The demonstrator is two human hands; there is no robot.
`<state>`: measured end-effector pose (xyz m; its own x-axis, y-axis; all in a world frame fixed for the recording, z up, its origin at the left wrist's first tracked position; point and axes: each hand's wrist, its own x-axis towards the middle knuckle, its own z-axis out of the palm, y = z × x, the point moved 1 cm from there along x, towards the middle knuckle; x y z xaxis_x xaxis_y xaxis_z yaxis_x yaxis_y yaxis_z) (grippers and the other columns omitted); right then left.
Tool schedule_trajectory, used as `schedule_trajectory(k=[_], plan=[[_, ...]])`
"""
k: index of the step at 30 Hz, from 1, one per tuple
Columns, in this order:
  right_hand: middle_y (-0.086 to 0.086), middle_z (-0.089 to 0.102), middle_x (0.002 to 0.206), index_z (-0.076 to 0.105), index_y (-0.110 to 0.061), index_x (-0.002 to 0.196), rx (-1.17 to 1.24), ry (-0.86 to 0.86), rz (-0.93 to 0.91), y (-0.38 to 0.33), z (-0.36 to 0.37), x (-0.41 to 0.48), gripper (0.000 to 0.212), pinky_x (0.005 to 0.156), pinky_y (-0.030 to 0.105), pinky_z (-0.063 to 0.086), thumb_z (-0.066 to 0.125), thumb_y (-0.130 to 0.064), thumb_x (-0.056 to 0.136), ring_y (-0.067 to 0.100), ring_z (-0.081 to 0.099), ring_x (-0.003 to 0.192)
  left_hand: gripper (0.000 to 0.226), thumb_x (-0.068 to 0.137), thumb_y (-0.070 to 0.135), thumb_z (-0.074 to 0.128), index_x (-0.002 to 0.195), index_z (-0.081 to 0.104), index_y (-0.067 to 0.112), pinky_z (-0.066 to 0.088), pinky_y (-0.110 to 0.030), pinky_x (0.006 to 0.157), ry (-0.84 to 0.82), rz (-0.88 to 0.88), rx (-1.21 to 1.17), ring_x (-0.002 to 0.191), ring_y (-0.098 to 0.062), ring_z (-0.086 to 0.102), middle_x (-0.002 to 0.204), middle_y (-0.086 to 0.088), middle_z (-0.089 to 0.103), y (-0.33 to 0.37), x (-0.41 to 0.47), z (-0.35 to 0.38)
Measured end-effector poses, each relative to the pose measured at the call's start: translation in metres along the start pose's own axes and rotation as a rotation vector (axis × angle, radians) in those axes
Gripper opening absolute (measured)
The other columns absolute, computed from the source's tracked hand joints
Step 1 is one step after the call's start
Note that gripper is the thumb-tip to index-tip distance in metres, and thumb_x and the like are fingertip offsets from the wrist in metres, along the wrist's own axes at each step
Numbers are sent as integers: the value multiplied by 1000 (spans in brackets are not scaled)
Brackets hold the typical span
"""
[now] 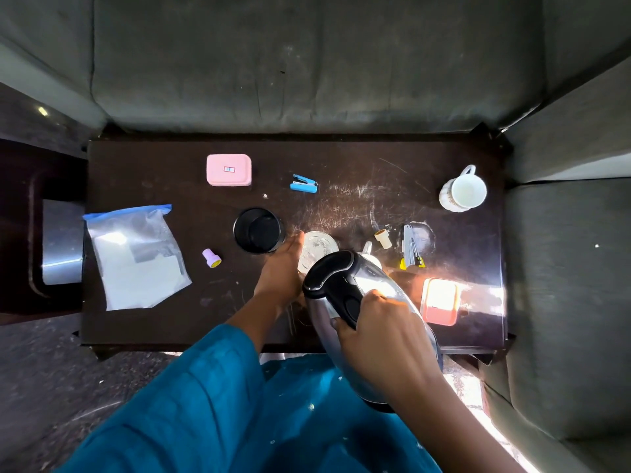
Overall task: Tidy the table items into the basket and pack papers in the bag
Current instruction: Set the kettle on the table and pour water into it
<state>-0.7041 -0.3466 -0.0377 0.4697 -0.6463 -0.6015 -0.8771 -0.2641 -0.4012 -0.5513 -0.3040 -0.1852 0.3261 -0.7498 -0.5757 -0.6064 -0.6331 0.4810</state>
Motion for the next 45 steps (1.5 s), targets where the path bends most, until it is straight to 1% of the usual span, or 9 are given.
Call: schedule_trajectory(k=[7, 13, 17, 22, 25, 33, 37, 42, 45], plan=[[0, 39, 72, 38, -15, 78, 11, -22, 10, -1, -1, -2, 37, 65, 33, 45, 45, -50, 86, 30, 60, 80, 69, 83, 3, 53, 144, 20, 11, 34, -38, 108, -8, -47, -73, 130, -28, 41, 146, -15, 35, 2, -4, 1], [-8, 30, 59, 37, -17, 73, 6, -13, 43, 3, 5, -4, 35, 58, 29, 36, 51, -49, 82, 26, 45, 64, 77, 78, 8, 56, 144, 17, 13, 23, -50, 112, -30, -63, -67, 137, -23, 30, 150, -12, 30, -1, -4, 0], [-10, 30, 58, 38, -17, 75, 14, -13, 55, 4, 8, -4, 34, 56, 29, 34, 53, -48, 81, 23, 43, 62, 79, 78, 11, 58, 145, 16, 15, 30, -57, 107, -59, -93, -113, 125, -33, 46, 149, -12, 32, -1, -5, 0], [-6, 31, 60, 39, -16, 77, 18, -17, 40, 3, 8, -3, 34, 58, 29, 37, 52, -47, 82, 26, 50, 67, 78, 77, 10, 61, 144, 21, 15, 37, -40, 105, -26, -80, -135, 125, -31, 47, 149, -10, 33, -1, -6, 0], [-2, 36, 64, 39, -16, 75, 19, -12, 38, 2, 7, -2, 33, 59, 29, 38, 52, -46, 81, 30, 57, 74, 80, 76, 12, 63, 144, 21, 16, 40, -40, 101, -24, -85, -148, 120, -34, 51, 148, -9, 36, -1, -6, 0], [-1, 38, 65, 41, -16, 75, 21, -21, 40, 1, 6, -1, 34, 60, 30, 38, 51, -48, 81, 31, 57, 76, 78, 78, 12, 61, 144, 20, 18, 39, -37, 104, -9, -99, -192, 122, -30, 49, 149, -7, 35, -1, -7, 1], [0, 40, 67, 41, -16, 76, 27, -14, 59, 1, 5, -2, 35, 60, 30, 38, 50, -50, 81, 30, 54, 74, 79, 78, 13, 61, 144, 19, 20, 40, -37, 102, -15, -110, -188, 121, -32, 50, 142, -10, 45, -2, -7, 2], [1, 42, 70, 41, -16, 76, 18, -5, 42, 0, 6, -3, 33, 61, 30, 40, 52, -47, 81, 32, 59, 80, 81, 77, 14, 62, 145, 17, 18, 35, -32, 105, -19, -84, -172, 130, -25, 42, 151, -7, 31, -2, -7, 2], [1, 44, 72, 41, -16, 79, 23, -3, 53, 1, 6, -3, 34, 61, 30, 42, 51, -49, 81, 30, 59, 79, 84, 77, 17, 65, 145, 16, 17, 34, -32, 106, -35, -90, -174, 128, -27, 44, 150, -7, 32, -2, -6, 2]])
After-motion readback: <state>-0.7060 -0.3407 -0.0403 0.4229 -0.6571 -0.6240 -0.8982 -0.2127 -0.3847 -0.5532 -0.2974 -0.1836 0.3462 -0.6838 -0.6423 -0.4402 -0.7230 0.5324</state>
